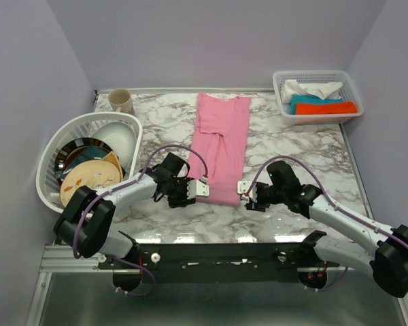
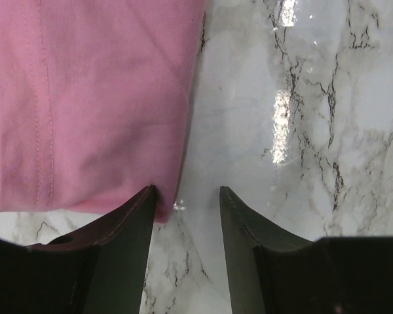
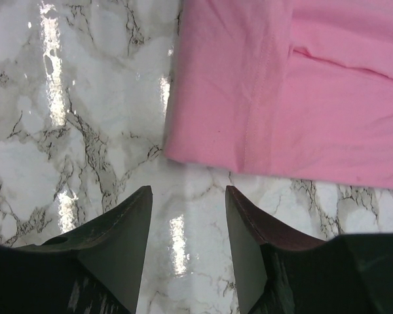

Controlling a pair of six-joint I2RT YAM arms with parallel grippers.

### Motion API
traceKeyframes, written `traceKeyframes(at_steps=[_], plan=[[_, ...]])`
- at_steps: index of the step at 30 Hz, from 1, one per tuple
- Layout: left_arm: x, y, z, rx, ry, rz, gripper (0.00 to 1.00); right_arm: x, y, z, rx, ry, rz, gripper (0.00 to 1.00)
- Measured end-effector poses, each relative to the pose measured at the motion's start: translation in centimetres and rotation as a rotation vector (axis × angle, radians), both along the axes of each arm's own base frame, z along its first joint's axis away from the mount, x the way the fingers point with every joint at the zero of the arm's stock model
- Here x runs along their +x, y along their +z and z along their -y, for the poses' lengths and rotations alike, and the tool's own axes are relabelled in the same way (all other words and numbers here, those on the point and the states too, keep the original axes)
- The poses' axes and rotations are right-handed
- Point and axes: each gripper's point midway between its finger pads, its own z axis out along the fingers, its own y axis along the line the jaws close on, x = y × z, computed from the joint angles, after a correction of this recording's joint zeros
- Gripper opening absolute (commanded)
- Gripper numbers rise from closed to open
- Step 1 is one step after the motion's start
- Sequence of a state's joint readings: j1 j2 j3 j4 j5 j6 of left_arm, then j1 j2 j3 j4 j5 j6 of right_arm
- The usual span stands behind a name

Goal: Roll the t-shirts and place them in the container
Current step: Roll the T-shirt to the center of the board.

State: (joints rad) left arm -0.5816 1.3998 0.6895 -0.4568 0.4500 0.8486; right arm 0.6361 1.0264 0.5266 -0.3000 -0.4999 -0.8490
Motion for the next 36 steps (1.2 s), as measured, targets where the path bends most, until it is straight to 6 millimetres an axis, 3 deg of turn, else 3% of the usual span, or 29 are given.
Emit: traceKeyframes(at_steps=[4, 6, 8, 11, 19, 23, 28, 36], plan=[[0.6, -0.2, 0.3, -0.008, -0.002, 0.016, 0.42, 0.0, 0.1, 0.0, 0.002, -0.002, 0.000, 0.57], [0.9, -0.3, 0.5, -0.012, -0.001, 0.028, 0.30, 0.0, 0.2, 0.0, 0.006, -0.004, 0.002, 0.57], [1.2, -0.2, 0.7, -0.019, 0.001, 0.043, 0.11, 0.0, 0.3, 0.0, 0.010, -0.006, 0.004, 0.57], [2.1, -0.2, 1.2, -0.025, 0.001, 0.096, 0.01, -0.1, 0.5, 0.0, 0.015, -0.007, 0.010, 0.57], [2.0, 0.0, 1.7, -0.004, -0.004, 0.105, 0.00, -0.1, 0.8, 0.1, 0.023, -0.007, 0.022, 0.59], [0.6, 1.2, 2.2, 0.003, 0.002, -0.035, 0.00, -0.8, 1.3, 0.5, 0.054, 0.014, 0.086, 0.68], [-0.2, 3.3, 4.3, -0.045, 0.040, -0.200, 0.00, -2.0, 0.7, 0.9, 0.084, 0.050, 0.137, 0.71], [-2.6, 3.6, 5.0, -0.093, 0.127, -0.386, 0.00, -3.8, -1.5, -0.6, 0.059, 0.150, 0.122, 0.76]])
